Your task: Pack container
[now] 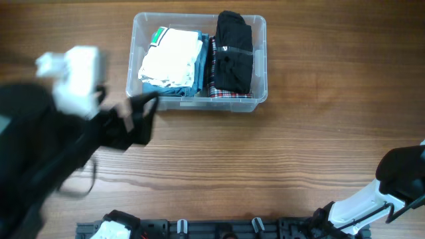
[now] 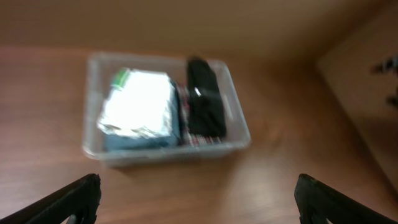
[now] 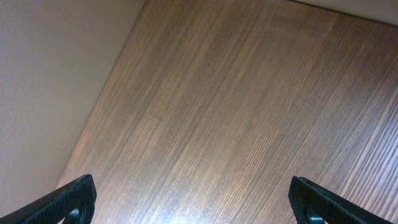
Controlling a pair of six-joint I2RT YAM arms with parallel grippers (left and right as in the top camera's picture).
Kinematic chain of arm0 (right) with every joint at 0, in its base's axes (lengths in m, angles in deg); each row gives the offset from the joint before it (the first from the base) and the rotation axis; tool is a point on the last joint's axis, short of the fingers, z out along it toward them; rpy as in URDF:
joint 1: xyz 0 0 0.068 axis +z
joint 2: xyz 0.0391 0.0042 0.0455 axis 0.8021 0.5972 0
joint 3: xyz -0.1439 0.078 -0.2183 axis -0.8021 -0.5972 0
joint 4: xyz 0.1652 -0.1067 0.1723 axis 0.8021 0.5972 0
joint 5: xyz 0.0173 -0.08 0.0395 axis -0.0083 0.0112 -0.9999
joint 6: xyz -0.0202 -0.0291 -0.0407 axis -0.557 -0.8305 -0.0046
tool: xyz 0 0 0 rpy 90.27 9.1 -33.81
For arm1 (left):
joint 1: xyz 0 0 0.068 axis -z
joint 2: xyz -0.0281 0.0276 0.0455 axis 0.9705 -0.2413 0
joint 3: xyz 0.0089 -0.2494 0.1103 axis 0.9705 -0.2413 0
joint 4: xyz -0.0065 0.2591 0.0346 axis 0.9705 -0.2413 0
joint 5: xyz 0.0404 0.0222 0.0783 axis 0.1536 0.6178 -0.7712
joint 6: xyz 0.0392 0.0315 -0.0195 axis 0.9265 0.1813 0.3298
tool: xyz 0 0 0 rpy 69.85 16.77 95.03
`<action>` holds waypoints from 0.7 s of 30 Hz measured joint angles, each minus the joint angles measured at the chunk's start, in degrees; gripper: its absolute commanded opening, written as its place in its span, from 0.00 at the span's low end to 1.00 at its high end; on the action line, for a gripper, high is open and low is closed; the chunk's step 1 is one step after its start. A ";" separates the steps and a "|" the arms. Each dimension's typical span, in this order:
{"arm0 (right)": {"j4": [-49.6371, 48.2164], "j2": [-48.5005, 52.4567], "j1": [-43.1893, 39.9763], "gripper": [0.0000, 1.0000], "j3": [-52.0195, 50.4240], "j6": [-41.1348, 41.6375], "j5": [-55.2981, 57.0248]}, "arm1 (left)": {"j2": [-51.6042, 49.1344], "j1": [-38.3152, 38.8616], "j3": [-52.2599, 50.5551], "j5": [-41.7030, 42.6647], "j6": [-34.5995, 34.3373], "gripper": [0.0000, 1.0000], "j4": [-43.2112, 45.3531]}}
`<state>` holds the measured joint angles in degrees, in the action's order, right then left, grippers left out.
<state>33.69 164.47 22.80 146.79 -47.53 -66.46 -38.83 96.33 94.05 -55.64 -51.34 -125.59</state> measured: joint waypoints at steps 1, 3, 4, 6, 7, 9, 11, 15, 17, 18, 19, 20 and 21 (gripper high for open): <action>-0.02 0.00 0.00 1.00 0.00 0.00 -0.02 | 2.71 -1.09 -1.07 -0.90 -0.07 1.00 1.36; -0.07 0.00 0.00 1.00 0.00 0.00 0.02 | 11.65 -8.41 -11.41 -2.45 -0.13 1.00 11.76; 0.02 0.00 0.00 1.00 0.00 0.02 0.00 | 15.26 -11.78 -17.46 -2.01 0.15 1.00 17.53; 0.02 0.00 0.00 1.00 0.00 0.00 -0.02 | 25.38 -18.03 -37.59 -0.26 0.79 1.00 34.75; 0.02 0.00 0.00 1.00 0.00 0.00 -0.02 | 30.18 -20.04 -48.37 1.11 1.14 1.00 44.33; 0.00 0.00 0.00 1.00 0.00 0.00 -0.02 | 37.62 -21.77 -65.57 3.61 1.40 1.00 60.00; 0.04 0.00 0.00 1.00 0.00 0.00 -0.02 | 42.95 -21.99 -77.88 5.84 1.44 1.00 68.94; -0.02 0.00 0.00 1.00 0.00 0.00 -0.02 | 50.77 -21.97 -97.00 9.01 1.42 1.00 84.19; 0.02 0.00 0.00 1.00 0.00 0.00 -0.02 | 53.40 -21.99 -101.11 9.62 1.42 1.00 84.04; 0.02 0.00 0.00 1.00 0.00 0.00 -0.02 | 54.42 -21.99 -102.01 9.64 1.42 1.00 82.51; 0.04 0.00 0.00 1.00 0.00 0.00 -0.02 | 55.01 -21.99 -102.42 9.62 1.42 1.00 82.12; 0.02 0.00 0.00 1.00 0.00 0.00 -0.02 | 56.19 -21.99 -103.58 9.60 1.42 1.00 81.85; 0.00 0.00 0.00 1.00 0.00 0.00 -0.02 | 57.13 -21.99 -104.91 9.62 1.42 1.00 81.68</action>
<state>33.69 164.47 22.80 146.79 -47.53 -66.49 18.30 74.34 -10.86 -46.02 -49.92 -43.91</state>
